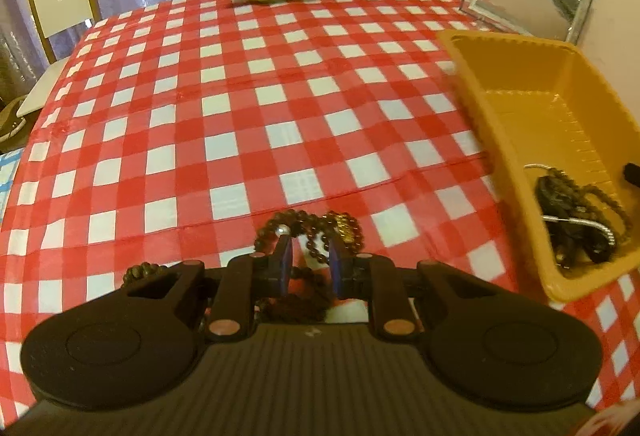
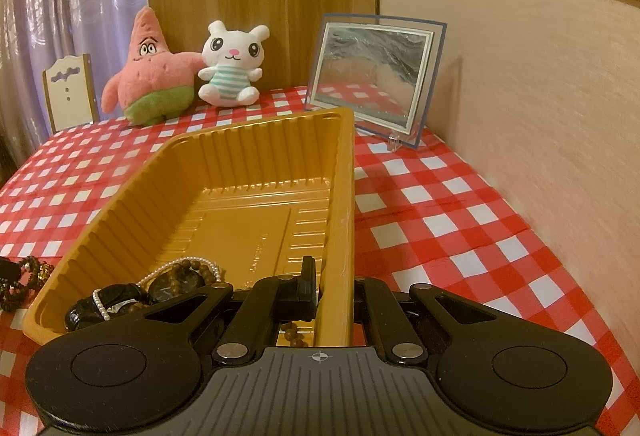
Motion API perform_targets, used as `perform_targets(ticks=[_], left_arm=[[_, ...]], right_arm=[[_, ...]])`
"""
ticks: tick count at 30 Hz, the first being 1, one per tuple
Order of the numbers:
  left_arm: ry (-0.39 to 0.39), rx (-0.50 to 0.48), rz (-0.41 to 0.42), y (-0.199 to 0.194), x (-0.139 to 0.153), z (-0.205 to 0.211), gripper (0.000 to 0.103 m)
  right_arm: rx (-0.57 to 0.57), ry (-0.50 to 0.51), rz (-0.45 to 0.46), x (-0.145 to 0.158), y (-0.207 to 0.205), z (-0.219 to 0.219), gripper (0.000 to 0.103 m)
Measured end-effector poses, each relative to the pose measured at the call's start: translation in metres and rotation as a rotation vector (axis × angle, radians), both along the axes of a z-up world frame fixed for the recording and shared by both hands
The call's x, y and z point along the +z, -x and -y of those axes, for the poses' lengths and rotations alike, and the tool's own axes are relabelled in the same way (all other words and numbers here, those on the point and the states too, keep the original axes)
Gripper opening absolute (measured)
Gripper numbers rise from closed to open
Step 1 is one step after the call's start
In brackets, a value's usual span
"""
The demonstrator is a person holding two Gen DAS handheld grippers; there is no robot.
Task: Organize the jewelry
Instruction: 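Lower the left tool onto the remaining brown bead bracelet and grasp it, then carry the brown bead bracelet over the tray and open the left tool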
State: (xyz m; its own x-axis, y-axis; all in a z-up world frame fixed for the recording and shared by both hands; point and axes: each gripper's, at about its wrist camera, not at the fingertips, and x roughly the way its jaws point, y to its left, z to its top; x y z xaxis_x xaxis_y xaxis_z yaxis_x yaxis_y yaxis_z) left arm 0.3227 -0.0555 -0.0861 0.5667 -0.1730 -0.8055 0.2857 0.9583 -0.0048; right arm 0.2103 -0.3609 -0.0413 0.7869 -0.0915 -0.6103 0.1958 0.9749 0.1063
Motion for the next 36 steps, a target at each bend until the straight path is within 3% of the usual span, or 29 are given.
perform_targets(ticks=[9,26,36], left_arm=[[0.016,0.045,-0.006,-0.016,-0.011,-0.007,0.017],[-0.002,-0.027,0.050,-0.017,-0.017,-0.001,0.016],[0.020,-0.037,0.099,0.000,0.008,0.002,0.016]], right_arm=[[-0.002,-0.002,-0.004,0.000,-0.001,0.000,0.004],[-0.011,-0.011,-0.009,-0.004,-0.001,0.002,0.004],[-0.012,-0.016,-0.014,-0.006,0.000,0.003,0.004]])
